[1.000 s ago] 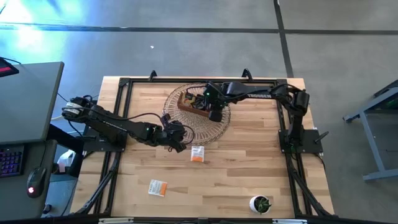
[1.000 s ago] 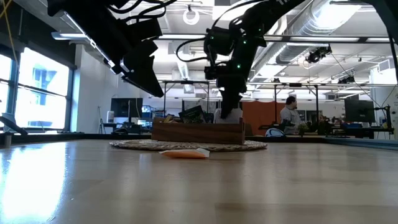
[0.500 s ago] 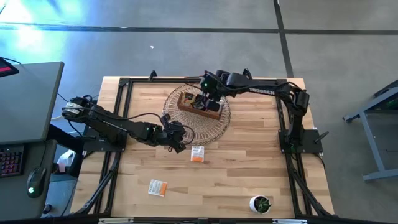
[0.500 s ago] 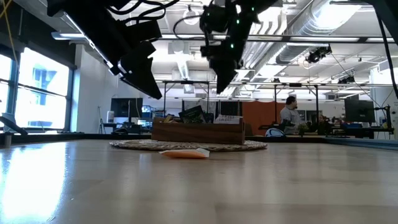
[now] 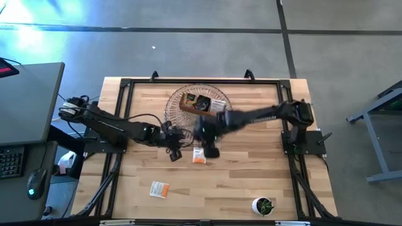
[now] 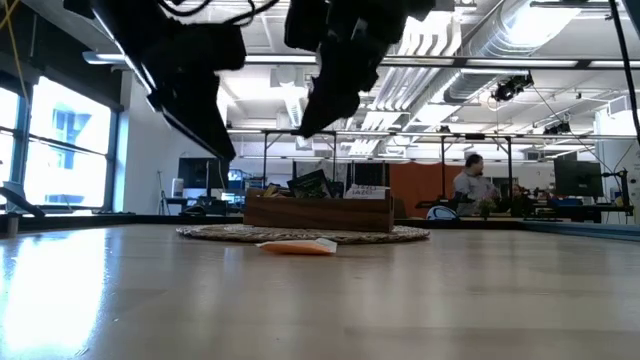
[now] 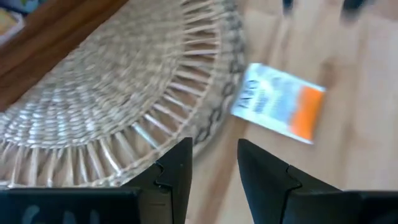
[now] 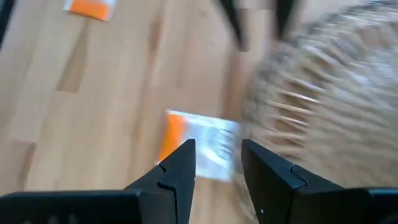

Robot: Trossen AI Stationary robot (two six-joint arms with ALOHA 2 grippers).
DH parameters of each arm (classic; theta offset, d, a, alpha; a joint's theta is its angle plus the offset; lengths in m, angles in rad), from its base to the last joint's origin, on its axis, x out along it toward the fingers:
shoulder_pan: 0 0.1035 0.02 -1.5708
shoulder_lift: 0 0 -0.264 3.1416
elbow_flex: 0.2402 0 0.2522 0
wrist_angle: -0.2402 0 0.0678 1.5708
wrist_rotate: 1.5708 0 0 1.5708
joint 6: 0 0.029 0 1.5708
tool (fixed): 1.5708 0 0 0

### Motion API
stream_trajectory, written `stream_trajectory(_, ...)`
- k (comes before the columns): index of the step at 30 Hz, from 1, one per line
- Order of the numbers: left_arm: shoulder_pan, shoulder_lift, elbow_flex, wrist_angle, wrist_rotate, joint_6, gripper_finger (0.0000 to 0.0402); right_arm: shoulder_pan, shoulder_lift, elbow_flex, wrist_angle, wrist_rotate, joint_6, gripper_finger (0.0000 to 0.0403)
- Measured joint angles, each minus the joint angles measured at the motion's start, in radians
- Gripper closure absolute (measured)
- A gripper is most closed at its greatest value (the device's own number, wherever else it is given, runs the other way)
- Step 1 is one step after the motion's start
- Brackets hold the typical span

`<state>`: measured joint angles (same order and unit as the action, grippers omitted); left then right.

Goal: Pick & Place Tea
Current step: Put the white tea bag into the right section of the wooden organizer

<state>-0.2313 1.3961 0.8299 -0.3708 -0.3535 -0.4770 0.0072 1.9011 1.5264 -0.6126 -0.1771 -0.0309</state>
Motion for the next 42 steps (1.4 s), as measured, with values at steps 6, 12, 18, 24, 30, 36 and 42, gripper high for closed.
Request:
stream_trajectory(6,-0.078,-0.034,0.000,0.006,-0.038,-0.008,0.0276,0.117,0.000,-0.262,0.457,0.106,0.118,0.0276)
stream_trajectory(12,-0.151,0.002,0.002,0.042,-0.105,-0.107,0.0276,0.175,0.001,-0.495,0.832,0.304,0.124,0.0276)
stream_trajectory(18,-0.197,0.065,0.001,0.045,-0.148,-0.183,0.0276,0.217,0.008,-0.586,0.856,0.313,0.191,0.0276)
stream_trajectory(24,-0.194,0.101,0.000,0.100,-0.151,-0.186,0.0276,0.260,0.067,-0.553,0.861,0.350,0.207,0.0277)
stream_trajectory(30,-0.195,0.101,0.001,0.117,-0.147,-0.187,0.0276,0.285,0.152,-0.476,0.870,0.282,0.207,0.0277)
stream_trajectory(36,-0.194,0.101,0.001,0.114,-0.089,-0.212,0.0276,0.338,0.127,-0.449,0.772,0.243,0.210,0.0277)
stream_trajectory(42,-0.195,0.147,0.000,0.152,-0.036,-0.232,0.0276,0.377,0.118,-0.411,0.766,0.337,0.132,0.0277)
